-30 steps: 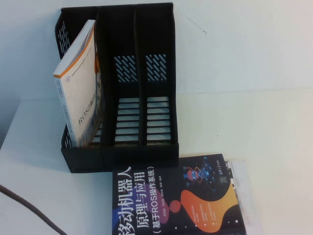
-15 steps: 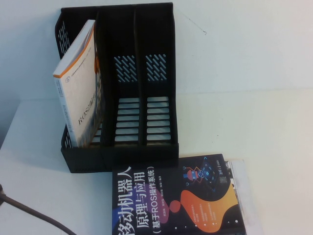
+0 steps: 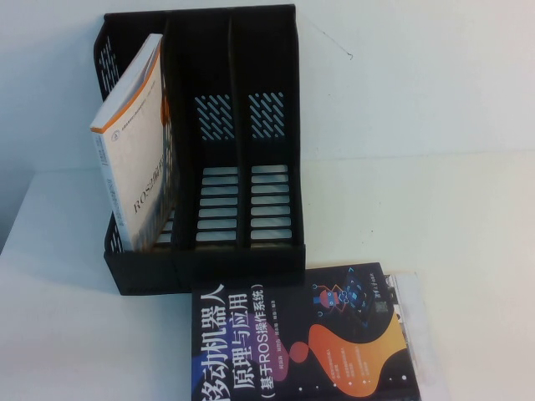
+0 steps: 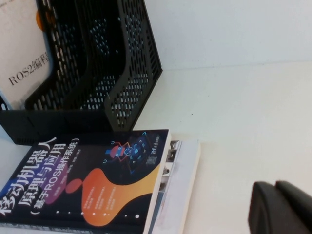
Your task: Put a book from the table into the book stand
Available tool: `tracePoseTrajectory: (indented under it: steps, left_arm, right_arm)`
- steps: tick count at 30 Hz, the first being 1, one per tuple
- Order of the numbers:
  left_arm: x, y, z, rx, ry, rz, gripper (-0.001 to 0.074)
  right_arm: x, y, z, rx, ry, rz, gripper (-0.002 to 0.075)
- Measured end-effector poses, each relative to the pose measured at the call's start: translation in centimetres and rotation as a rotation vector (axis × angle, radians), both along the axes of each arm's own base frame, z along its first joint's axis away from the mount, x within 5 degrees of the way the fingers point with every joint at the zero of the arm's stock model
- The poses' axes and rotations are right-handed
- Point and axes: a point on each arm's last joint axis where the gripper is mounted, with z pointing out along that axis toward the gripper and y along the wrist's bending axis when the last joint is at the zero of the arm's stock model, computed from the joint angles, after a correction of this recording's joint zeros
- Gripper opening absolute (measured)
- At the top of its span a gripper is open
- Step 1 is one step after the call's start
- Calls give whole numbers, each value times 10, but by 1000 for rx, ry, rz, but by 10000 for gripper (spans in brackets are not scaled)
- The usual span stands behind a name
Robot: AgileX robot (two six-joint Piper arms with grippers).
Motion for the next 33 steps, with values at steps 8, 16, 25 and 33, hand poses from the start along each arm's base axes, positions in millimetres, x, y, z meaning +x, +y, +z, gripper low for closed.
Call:
tracePoseTrajectory:
  steps: [8, 16, 25, 33]
  left_arm:
    - [-12, 7, -57, 18, -68, 78, -3]
    - [-17, 6, -72, 24, 18, 64, -3]
    - [-17, 6, -72, -14, 22, 76, -3]
    - [-17, 6, -72, -16, 23, 76, -3]
  right_arm:
    - [1, -3, -9, -51, -7, -19, 0]
    - [11, -7, -18, -126, -239, -149, 0]
    - [9, -10, -27, -207, -267, -271, 0]
    - [14, -8, -68, -157, -108, -323, 0]
